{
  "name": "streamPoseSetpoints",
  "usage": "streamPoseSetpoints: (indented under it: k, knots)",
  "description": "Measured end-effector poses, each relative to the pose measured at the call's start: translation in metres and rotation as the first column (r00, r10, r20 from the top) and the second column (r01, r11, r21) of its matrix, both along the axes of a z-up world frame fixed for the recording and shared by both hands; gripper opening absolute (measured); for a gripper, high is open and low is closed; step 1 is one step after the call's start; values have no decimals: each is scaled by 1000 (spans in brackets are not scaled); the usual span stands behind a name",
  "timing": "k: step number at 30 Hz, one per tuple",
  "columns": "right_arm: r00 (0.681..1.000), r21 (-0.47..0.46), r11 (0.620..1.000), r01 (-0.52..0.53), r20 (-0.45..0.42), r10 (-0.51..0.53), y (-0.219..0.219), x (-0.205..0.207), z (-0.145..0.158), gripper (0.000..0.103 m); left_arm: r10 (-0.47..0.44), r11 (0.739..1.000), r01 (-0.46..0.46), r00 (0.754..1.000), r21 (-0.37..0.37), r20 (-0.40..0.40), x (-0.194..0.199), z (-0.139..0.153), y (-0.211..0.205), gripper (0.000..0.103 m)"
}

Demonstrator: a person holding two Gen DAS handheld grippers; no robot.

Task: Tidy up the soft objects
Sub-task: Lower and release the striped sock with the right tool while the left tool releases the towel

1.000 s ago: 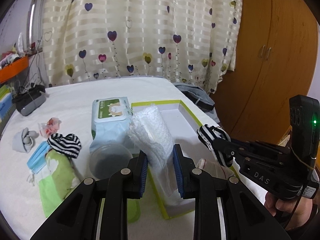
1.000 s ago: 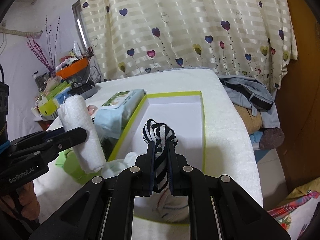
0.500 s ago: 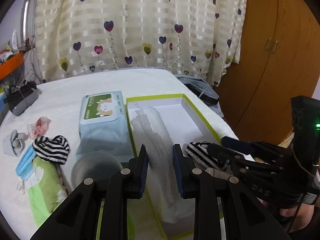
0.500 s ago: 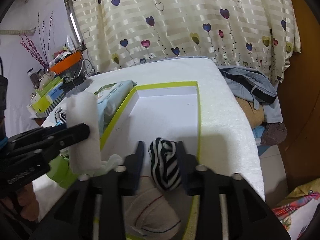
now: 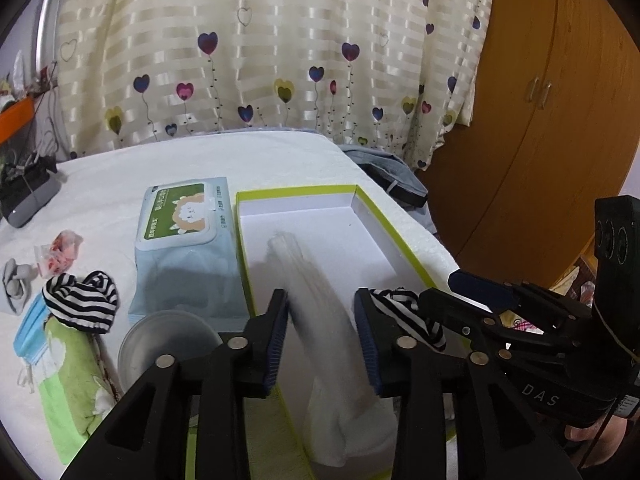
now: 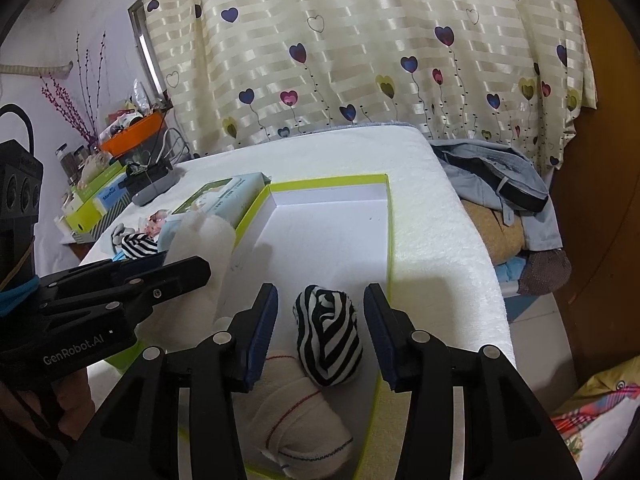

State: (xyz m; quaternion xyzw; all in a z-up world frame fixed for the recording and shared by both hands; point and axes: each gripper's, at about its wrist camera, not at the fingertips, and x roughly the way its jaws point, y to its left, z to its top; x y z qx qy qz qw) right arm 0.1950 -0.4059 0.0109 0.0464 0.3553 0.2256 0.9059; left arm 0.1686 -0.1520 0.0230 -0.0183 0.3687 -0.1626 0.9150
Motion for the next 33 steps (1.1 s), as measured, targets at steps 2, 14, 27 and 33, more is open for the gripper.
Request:
streamPoseSetpoints:
  k: [2,14,27,33]
  knots:
    - [1000,-1,1000,0,5,0,0,-1,3,46,-8,1000,8,1000,-5,12,-2,3,-1,35]
    - [999,-14,1000,11,31,-11,2,-17,17,46,-19,999,20,999,-42,32,-22,16,6,38]
    - [996,-36,999,-25,83,28,25,-53,37,46,41,997,-35,996,-70,83,-62,34,46,38]
    - [994,-52,998,-38,98,43,39,-73,43,46,73,995,-66,994,-78,86,-77,35,66,38]
